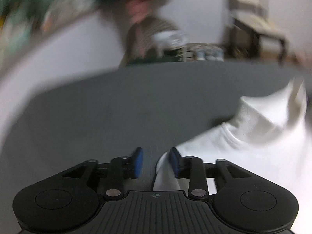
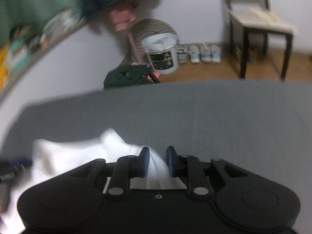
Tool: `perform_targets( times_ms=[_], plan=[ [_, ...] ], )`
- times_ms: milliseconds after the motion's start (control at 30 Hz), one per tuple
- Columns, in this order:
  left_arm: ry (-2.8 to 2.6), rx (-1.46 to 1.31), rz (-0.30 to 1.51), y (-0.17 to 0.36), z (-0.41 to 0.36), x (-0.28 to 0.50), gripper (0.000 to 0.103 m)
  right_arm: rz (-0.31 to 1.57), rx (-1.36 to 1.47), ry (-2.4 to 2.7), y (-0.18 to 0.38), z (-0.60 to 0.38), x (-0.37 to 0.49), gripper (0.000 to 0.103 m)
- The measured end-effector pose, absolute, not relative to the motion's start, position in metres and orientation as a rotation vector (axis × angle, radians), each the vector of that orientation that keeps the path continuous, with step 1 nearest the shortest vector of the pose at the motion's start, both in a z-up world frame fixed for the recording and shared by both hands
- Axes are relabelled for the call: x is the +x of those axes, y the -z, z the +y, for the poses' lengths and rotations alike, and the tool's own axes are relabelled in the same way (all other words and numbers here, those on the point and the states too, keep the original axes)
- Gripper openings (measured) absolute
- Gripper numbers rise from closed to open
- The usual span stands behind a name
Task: Fold clothes
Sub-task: 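Lower the shirt flat onto the bed and open both grippers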
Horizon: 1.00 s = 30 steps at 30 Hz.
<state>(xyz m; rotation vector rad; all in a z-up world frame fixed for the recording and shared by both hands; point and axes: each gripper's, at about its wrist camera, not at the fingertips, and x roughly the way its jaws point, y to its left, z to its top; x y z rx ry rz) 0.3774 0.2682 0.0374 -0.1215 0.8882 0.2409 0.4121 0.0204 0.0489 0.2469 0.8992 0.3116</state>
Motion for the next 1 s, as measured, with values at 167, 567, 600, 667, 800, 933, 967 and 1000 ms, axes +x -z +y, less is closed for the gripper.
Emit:
perform_targets(
  times_ms=[167, 567, 600, 667, 800, 933, 967, 1000],
  plan=[
    [-0.327, -0.193, 0.853, -0.038, 0.284, 0.343, 0.042, 0.839, 0.306, -0.284, -0.06, -0.015, 0.389, 0.036],
    [0.044, -0.158, 0.667, -0.094, 0.17, 0.072, 0.042, 0.985, 0.237, -0.389, -0.071, -0.182, 0.142, 0.045],
    [0.06, -0.17, 0.65, -0.095, 0.156, 0.053, 0.042, 1.01, 0.237, -0.407, -0.071, -0.185, 0.123, 0.045],
    [0.076, -0.192, 0.632, -0.095, 0.127, 0.019, 0.043, 1.054, 0.221, -0.468, -0.07, -0.181, 0.098, 0.045],
    [0.114, -0.15, 0.639, -0.089, 0.083, -0.019, 0.043, 1.057, 0.051, -0.481, -0.07, -0.15, 0.072, 0.046],
    [0.106, -0.1, 0.644, -0.098, 0.062, -0.042, 0.043, 1.001, -0.099, -0.472, -0.075, -0.118, 0.06, 0.045],
    [0.101, -0.099, 0.642, -0.1, 0.062, -0.043, 0.043, 0.98, -0.145, -0.474, -0.075, -0.11, 0.056, 0.045],
    [0.094, -0.105, 0.644, -0.103, 0.061, -0.044, 0.043, 0.957, -0.19, -0.477, -0.075, -0.102, 0.052, 0.043]
  ],
)
